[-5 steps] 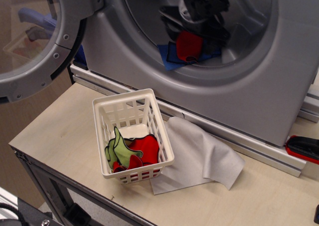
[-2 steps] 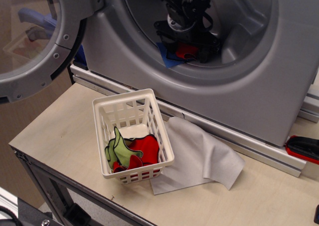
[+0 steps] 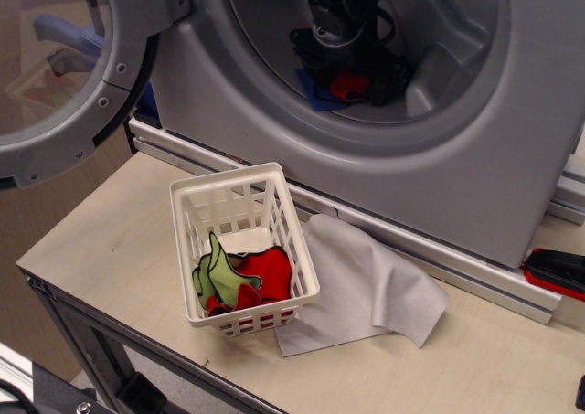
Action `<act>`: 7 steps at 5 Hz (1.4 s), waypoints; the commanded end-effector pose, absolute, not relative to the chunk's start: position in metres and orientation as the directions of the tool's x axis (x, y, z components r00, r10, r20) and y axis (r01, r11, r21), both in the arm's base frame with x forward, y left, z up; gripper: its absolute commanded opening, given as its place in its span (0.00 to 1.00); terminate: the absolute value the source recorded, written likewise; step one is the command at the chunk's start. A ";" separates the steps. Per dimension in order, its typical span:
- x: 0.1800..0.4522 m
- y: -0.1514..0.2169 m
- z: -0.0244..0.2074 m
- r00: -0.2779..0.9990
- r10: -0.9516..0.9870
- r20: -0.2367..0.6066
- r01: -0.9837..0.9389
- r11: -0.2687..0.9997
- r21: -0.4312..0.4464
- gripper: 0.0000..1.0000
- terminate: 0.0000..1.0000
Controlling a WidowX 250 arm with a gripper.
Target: Take clothes out of laundry machine
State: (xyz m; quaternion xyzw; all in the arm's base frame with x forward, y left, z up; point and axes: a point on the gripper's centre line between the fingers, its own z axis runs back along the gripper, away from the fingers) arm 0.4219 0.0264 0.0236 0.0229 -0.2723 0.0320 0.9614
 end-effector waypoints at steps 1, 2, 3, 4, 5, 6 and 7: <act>0.417 0.030 0.015 0.874 0.074 0.480 -0.082 0.997 -0.005 0.00 0.00; 0.412 0.029 0.020 0.880 0.053 0.473 -0.084 0.995 0.045 0.00 0.00; 0.400 0.026 0.038 0.899 0.050 0.435 -0.084 0.995 0.059 0.00 0.00; 0.382 0.022 0.060 0.911 0.063 0.408 -0.107 0.991 0.086 0.00 0.00; 0.360 0.014 0.086 0.919 0.089 0.384 -0.145 0.982 0.119 0.00 0.00; 0.329 0.007 0.097 0.926 0.165 0.339 -0.221 0.966 0.135 0.00 0.00; 0.298 0.006 0.092 0.925 0.224 0.308 -0.272 0.955 0.123 0.00 0.00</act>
